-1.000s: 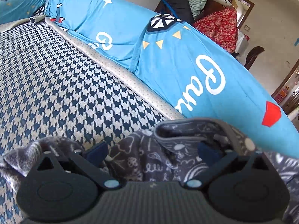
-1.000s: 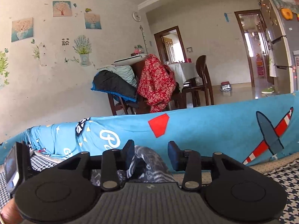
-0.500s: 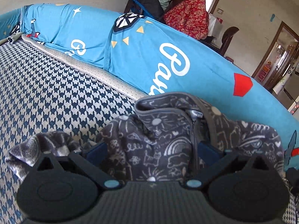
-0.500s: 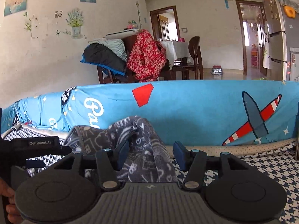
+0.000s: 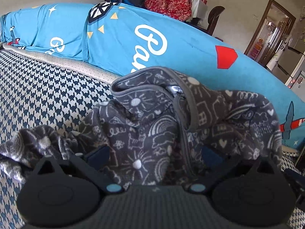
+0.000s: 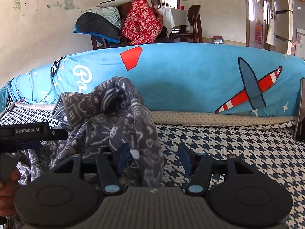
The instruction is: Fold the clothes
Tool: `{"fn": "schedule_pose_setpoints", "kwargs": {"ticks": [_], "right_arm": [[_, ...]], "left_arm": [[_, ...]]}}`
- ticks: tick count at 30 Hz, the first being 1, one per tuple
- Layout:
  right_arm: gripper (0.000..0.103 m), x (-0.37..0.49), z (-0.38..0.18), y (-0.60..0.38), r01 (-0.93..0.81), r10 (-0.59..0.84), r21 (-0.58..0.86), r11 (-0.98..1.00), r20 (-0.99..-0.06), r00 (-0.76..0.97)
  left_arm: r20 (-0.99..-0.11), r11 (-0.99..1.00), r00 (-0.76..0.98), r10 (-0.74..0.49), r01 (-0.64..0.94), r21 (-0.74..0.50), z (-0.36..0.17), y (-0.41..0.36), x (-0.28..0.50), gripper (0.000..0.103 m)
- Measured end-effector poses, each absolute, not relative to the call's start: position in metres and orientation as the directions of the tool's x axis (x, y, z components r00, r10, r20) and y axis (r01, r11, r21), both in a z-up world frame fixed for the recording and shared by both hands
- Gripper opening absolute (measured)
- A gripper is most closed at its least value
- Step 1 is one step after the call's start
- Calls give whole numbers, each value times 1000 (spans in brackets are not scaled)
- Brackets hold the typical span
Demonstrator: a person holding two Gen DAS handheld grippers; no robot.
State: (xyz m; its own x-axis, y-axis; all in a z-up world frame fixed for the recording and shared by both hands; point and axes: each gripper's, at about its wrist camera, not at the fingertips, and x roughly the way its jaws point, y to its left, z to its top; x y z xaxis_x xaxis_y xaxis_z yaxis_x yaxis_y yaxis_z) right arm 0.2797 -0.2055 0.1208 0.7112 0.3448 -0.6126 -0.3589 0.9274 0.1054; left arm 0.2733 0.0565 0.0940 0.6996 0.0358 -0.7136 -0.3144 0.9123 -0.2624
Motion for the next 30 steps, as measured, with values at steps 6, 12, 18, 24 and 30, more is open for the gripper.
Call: {"fn": "schedule_pose_setpoints", "kwargs": {"ticks": [6,12,18,24,30], "right_arm": [[63,269,108,-219,-335,345,148,931,-661,666],[64,261,81,-222,-322,368,210,923,-725,582],[31,263,59,-224,-272,435,341,900,-736,518],[6,267,76,-219,-238,364,276,931,-671,646],[6,263,126,-222,-127,171,134,983,-401,900]], "left_arm": [[-700,928,714,27,-277,-247,102,48,259,103],[-696,938,718,26,-258,-231,104,48,243,103],[-708,945,706,38,-255,-203,100,55,235,103],[-722,940,690,52,-279,-198,96,69,233,103],[-732,934,679,49,-291,-207,91,78,233,103]]}}
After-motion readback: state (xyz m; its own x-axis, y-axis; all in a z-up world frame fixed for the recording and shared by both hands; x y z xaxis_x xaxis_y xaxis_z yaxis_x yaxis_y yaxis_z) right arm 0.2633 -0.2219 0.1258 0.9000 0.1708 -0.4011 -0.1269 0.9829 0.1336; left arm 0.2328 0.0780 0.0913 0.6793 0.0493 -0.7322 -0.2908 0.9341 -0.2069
